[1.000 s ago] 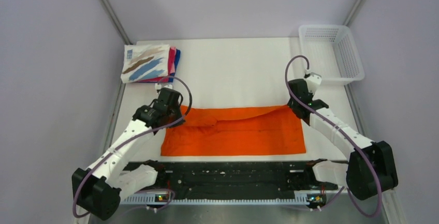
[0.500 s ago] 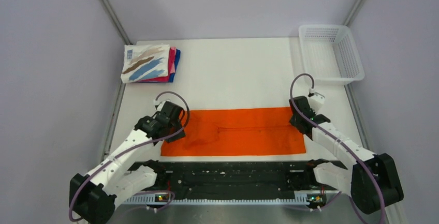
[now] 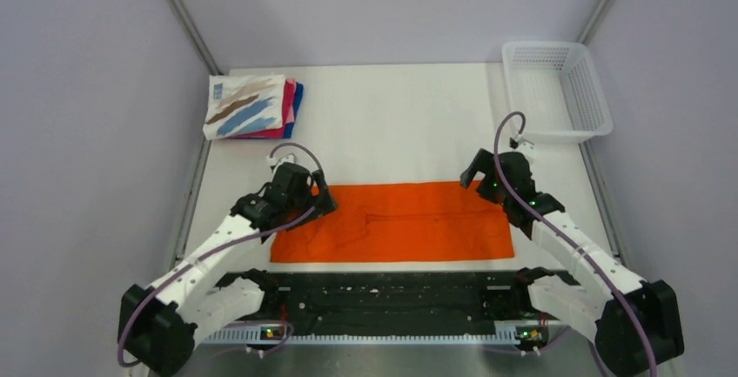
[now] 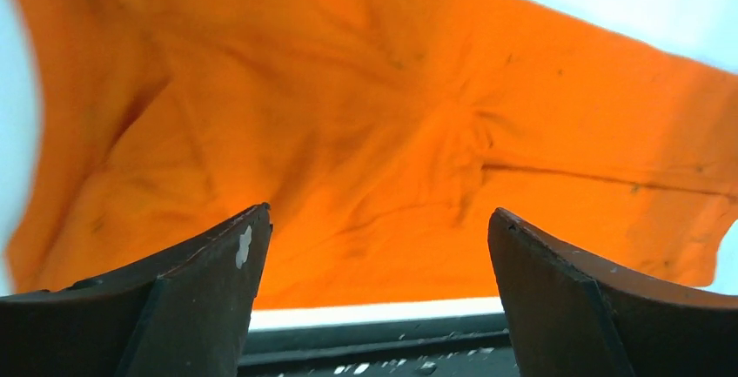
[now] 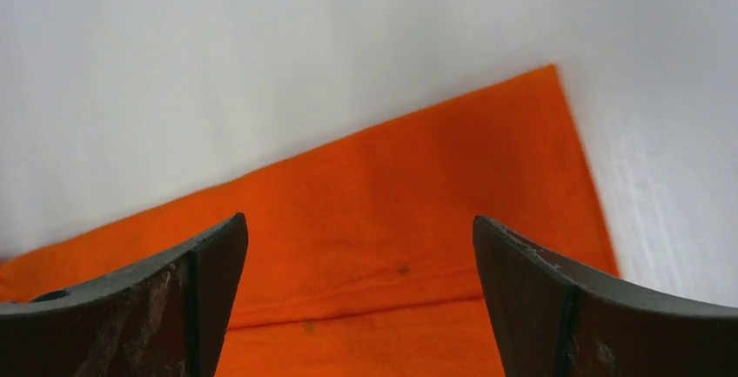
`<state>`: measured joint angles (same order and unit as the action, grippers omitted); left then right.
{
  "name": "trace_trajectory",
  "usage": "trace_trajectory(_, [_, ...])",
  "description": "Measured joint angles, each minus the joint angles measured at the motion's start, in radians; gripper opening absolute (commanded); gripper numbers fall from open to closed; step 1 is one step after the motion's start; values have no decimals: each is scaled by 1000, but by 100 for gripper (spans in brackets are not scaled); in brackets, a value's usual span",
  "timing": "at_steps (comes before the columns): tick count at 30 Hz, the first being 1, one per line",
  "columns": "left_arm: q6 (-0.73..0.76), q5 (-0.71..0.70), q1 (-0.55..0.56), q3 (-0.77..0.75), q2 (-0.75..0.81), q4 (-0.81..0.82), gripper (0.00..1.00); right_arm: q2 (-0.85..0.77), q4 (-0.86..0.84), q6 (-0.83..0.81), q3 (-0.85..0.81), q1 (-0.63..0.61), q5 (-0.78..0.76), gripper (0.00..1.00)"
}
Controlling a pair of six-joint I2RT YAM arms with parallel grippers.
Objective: Fold and stack the t-shirts
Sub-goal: Rotate the tshirt 90 degrees
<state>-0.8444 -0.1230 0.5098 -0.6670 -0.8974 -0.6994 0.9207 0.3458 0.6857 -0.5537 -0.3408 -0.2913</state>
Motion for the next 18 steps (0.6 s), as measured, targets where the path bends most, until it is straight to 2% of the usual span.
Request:
trace_trajectory(3, [-14,56,-33,3,-160,158,99,132,-170,-25,2,-19,141,99])
trace_trajectory(5, [-20,85,-62,-8,-287,221,99,228,-220,-41,2,-46,183,99])
trace_trajectory(8, [-20,120,-94,-47,-468,268,98,341,-238,-58,2,-75,208,99])
trace_trajectory(12, [-17,159,-139,-165,-617,284,98,371,-249,-56,4,-84,219,99])
trace_trajectory(16, [-2,170,-183,-368,-806,276,96,349,-251,-55,25,-124,234,99])
trace_trajectory(18, [5,187,-198,-569,-960,243,94,323,-236,-53,39,-173,256,99])
